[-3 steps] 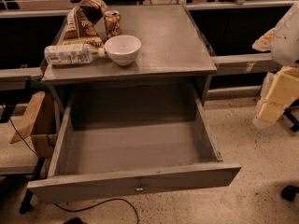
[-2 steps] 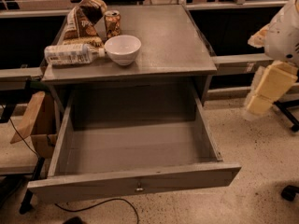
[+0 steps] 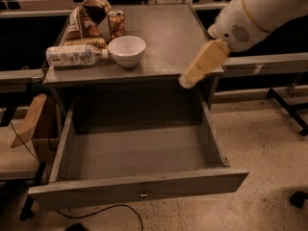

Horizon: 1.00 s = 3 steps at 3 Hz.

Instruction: Place orange can into top drawer

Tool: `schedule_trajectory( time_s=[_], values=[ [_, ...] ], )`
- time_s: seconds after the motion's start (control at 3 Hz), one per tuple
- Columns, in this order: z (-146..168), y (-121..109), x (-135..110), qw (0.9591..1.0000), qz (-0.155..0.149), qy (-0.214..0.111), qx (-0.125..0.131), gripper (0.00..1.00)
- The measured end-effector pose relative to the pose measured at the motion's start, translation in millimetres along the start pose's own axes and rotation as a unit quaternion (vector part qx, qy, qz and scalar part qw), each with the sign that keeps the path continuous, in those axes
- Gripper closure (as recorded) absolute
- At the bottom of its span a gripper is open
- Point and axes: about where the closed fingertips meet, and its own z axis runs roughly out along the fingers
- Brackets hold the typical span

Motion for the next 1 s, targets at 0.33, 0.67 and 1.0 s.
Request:
schedule_trajectory(
  time_s=[0.33, 0.67, 1.0],
  values=[
    [46.4, -18.4, -67.5, 0.9942, 0.069, -0.082, -0.001, 0.00],
    [47.2, -30.9, -86.6, 0.9866, 0.115, -0.114, 0.017, 0.00],
    [47.2, -30.9, -86.6, 0.9866, 0.115, -0.114, 0.017, 0.00]
  ],
)
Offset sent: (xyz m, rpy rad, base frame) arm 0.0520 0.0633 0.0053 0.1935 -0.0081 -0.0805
